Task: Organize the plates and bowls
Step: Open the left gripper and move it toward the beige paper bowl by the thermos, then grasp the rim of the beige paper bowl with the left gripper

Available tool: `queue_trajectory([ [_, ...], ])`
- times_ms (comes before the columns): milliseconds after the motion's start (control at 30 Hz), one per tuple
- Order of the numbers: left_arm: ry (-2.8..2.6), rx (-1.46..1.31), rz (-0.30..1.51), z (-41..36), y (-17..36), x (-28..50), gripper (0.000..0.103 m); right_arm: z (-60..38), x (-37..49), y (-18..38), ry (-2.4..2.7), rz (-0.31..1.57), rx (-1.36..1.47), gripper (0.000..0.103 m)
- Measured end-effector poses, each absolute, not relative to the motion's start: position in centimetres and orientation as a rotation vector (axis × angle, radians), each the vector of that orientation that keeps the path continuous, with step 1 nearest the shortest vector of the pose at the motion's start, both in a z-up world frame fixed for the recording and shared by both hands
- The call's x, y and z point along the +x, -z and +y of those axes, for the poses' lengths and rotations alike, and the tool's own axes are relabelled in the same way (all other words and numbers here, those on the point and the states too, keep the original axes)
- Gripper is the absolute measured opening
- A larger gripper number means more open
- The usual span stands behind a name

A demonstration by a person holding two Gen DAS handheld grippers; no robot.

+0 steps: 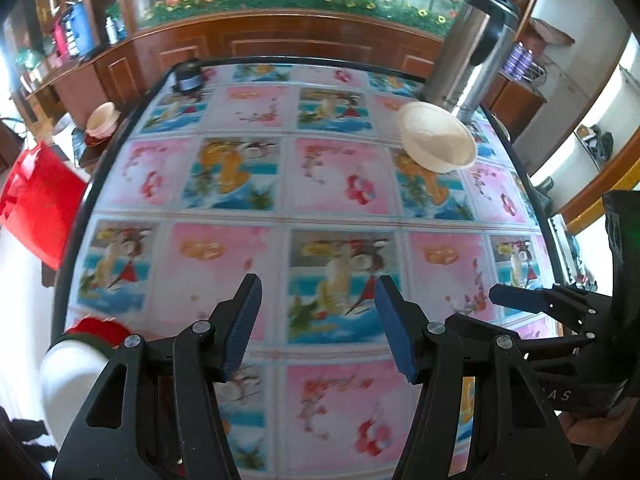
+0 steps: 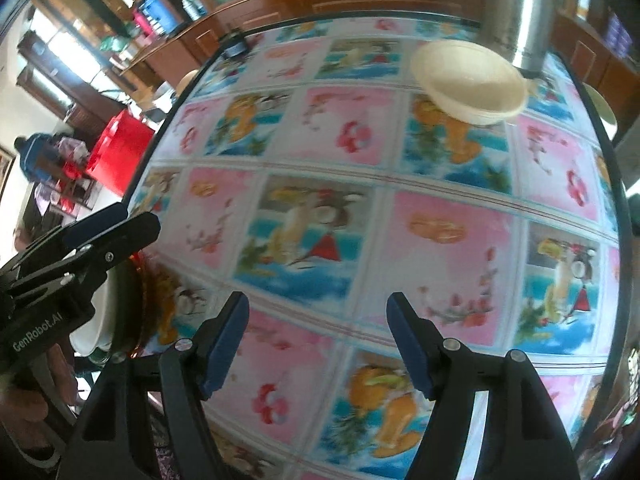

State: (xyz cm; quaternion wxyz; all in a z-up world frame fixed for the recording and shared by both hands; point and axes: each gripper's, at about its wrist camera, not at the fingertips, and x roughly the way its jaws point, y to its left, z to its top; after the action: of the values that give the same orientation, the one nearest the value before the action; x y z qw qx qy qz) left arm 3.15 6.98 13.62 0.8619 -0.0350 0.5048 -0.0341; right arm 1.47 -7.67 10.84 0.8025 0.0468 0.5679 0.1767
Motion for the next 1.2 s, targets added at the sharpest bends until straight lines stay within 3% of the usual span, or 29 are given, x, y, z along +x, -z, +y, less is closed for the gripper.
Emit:
queue_trajectory([
  [467,0.103,-0.022,1.098,0.2,-10.4,10.4,0.059,-15.4,7.3,-9.4,-0.266,1.213,0.144,0.073],
  [1200,0.104,-0.061,1.125,-4.2,-7.0,23.9,0.059,-22.6,18.9,-8.7,-0.183,1.141,0.154,0.073],
])
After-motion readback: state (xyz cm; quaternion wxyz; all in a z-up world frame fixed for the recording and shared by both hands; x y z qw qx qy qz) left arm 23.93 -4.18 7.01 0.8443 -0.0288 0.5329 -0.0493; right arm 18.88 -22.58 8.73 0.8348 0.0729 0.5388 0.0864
